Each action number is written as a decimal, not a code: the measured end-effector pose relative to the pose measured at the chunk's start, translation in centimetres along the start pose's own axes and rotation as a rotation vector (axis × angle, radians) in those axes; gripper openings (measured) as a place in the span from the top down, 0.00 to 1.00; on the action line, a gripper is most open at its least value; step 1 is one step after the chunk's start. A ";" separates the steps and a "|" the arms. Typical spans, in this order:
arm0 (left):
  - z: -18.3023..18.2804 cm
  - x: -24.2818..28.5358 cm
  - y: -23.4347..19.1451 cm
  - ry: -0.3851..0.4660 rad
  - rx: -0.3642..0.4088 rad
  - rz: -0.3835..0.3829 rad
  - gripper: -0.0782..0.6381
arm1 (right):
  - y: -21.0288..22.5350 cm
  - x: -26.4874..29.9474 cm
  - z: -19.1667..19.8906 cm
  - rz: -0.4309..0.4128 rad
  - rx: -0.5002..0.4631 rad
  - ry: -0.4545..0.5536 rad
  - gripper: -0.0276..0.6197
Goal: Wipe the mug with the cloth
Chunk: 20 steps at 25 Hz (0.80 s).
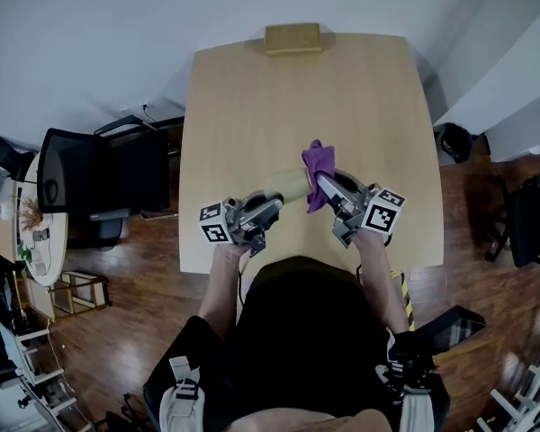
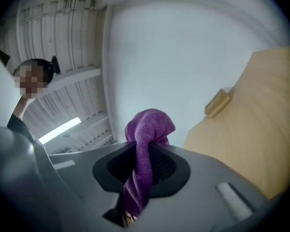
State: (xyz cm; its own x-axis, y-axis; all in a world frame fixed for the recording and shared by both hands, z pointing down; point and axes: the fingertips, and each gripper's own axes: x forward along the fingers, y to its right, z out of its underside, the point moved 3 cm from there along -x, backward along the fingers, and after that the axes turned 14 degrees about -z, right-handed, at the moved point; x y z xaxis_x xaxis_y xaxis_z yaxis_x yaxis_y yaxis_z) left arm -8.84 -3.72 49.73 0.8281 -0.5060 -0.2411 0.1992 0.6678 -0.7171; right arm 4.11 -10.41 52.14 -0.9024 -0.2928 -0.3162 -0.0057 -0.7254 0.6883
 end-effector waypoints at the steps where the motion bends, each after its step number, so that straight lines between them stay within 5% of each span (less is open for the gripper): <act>1: 0.0 -0.2 -0.3 0.002 0.000 -0.013 0.83 | 0.9 -0.2 0.4 0.034 0.009 -0.017 0.86; 6: -0.1 -1.5 -1.6 0.039 -0.016 -0.067 0.83 | 1.7 -0.7 0.1 0.099 0.031 -0.001 0.86; 13: -0.4 -1.0 -1.6 0.045 -0.003 -0.053 0.83 | -2.8 1.5 -1.7 -0.112 -0.009 -0.014 0.86; 17: -0.1 -0.2 0.0 0.028 -0.004 0.021 0.83 | -1.3 0.6 -0.2 -0.067 0.031 -0.017 0.86; 20: 0.4 -0.4 -0.3 0.004 0.006 -0.006 0.83 | 1.1 -0.6 1.1 0.032 0.060 -0.057 0.86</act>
State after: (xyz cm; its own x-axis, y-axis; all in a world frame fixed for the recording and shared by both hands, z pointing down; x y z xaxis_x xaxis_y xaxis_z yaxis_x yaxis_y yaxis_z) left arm -9.04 -3.51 50.27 0.8248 -0.5120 -0.2399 0.2067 0.6680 -0.7149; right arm 4.12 -10.36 53.85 -0.9256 -0.2783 -0.2566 -0.0006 -0.6768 0.7361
